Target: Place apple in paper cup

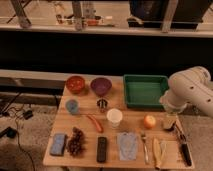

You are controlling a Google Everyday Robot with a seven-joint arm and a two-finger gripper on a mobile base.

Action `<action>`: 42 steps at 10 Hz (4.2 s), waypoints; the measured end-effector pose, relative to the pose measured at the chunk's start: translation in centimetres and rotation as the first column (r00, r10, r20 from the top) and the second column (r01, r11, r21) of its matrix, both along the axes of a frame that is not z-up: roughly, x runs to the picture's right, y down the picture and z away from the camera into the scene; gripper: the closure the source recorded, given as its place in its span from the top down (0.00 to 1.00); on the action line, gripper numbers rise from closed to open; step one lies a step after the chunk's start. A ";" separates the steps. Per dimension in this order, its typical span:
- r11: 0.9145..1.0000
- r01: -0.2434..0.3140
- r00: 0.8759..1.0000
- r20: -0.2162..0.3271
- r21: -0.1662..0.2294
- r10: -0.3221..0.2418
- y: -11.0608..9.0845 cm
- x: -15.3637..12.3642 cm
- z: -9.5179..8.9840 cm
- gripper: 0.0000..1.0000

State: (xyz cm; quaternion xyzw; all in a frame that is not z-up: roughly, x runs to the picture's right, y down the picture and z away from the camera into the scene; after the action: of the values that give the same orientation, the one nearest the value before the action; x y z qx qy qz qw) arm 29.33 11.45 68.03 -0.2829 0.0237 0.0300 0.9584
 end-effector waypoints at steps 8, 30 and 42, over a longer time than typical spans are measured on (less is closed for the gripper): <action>1.000 0.000 1.000 0.000 0.000 0.000 0.0 0.0 0.0 0.80; 1.000 0.000 1.000 0.000 0.000 0.000 0.0 0.0 0.0 0.80; 1.000 -0.025 0.996 0.087 0.011 0.023 2.0 -3.1 2.6 0.80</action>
State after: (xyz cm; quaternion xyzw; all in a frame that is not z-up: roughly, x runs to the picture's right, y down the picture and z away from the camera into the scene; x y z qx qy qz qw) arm 26.23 13.45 70.63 -0.2782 -0.0218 0.0293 0.9598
